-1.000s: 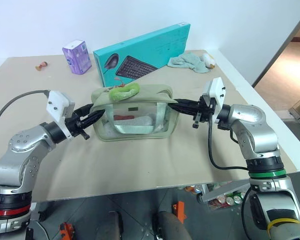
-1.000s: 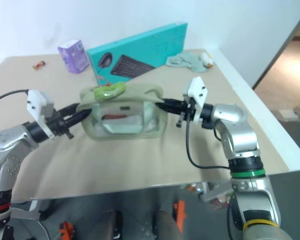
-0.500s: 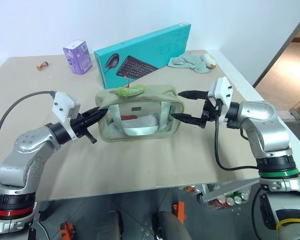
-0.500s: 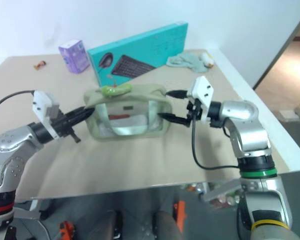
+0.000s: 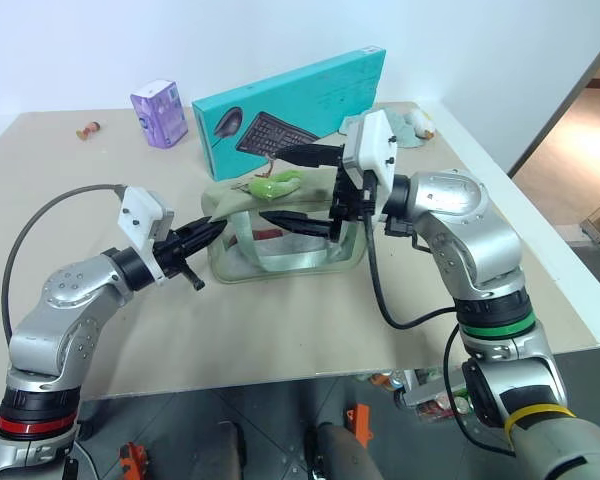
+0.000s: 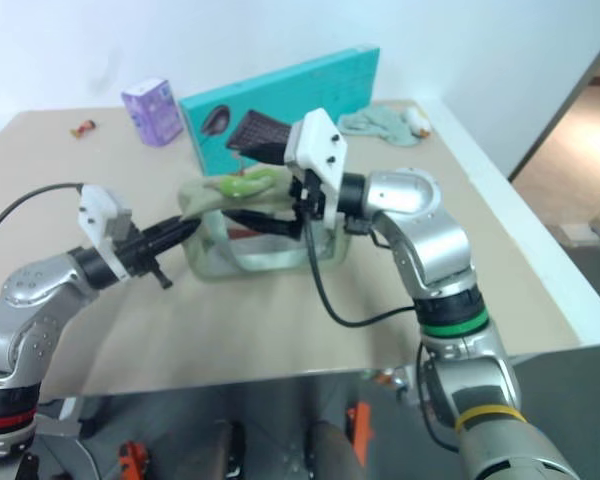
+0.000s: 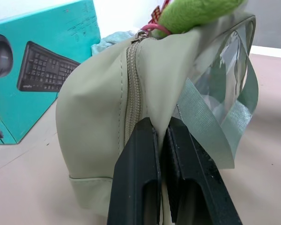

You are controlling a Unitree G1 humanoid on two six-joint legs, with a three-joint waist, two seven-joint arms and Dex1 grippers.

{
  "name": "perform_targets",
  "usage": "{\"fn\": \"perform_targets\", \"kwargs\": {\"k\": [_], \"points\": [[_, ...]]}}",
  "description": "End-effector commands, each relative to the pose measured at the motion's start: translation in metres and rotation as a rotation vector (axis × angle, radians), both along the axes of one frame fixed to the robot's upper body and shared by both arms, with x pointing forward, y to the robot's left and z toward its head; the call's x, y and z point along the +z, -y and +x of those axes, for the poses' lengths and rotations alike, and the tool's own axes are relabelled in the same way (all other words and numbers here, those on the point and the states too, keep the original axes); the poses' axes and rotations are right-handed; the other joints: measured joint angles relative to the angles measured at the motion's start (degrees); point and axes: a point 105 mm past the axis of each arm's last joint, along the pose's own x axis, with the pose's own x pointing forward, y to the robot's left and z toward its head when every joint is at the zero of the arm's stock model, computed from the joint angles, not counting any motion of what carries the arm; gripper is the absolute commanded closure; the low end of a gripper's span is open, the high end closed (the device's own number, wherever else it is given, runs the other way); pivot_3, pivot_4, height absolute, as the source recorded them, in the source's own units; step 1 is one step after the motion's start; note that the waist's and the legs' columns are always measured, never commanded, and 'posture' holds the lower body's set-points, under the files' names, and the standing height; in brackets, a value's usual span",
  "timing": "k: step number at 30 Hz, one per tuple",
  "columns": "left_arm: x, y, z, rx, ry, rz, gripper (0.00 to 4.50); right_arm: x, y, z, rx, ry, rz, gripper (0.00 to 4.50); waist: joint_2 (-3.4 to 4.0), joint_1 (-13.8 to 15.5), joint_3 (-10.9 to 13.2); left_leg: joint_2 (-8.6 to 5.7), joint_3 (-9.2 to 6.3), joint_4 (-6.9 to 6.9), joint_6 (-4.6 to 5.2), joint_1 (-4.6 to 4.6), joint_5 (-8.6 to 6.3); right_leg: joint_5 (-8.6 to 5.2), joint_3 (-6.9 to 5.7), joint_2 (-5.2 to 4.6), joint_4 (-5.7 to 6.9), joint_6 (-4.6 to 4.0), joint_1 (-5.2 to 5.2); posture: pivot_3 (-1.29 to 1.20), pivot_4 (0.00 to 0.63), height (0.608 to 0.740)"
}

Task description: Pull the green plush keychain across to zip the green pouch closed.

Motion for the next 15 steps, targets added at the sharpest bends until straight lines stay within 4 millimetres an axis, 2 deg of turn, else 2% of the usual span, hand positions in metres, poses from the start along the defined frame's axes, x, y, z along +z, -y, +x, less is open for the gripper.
{"fn": "perform_targets", "kwargs": {"k": [1, 9, 12, 15], "points": [[0.01, 0.006, -0.005, -0.019, 0.047, 0.004, 4.5, 0.012, -0.003, 0.007, -0.016, 0.053, 0.011, 0.22, -0.01, -0.02, -0.01, 0.0, 0.0, 0.0, 0.0, 0.01, 0.0, 0.0, -0.01, 0.0, 0.0, 0.0, 0.01, 0.0, 0.15, 0.74], [0.009, 0.006, -0.006, -0.01, 0.047, -0.001, 4.5, 0.001, -0.004, 0.015, -0.01, 0.047, -0.025, 0.22, -0.01, -0.03, 0.0, 0.03, -0.09, -0.08, 0.0, 0.0, 0.0, -0.03, -0.02, 0.09, 0.02, -0.05, -0.01, 0.0, 0.15, 0.74], [0.008, 0.006, -0.006, -0.006, 0.046, -0.001, 4.5, -0.004, -0.007, 0.014, 0.003, 0.043, -0.037, 1.04, -0.01, -0.03, 0.0, 0.03, -0.09, -0.08, 0.0, 0.0, 0.0, -0.04, -0.03, 0.09, 0.02, -0.05, -0.01, 0.0, 0.15, 0.74], [0.008, 0.006, -0.005, -0.004, 0.046, 0.0, 4.5, -0.005, -0.007, 0.014, 0.008, 0.036, -0.032, 2.07, -0.01, -0.02, -0.01, 0.03, -0.09, -0.07, 0.0, 0.0, 0.0, -0.03, -0.03, 0.09, 0.02, -0.04, -0.01, 0.0, 0.15, 0.74]]}}
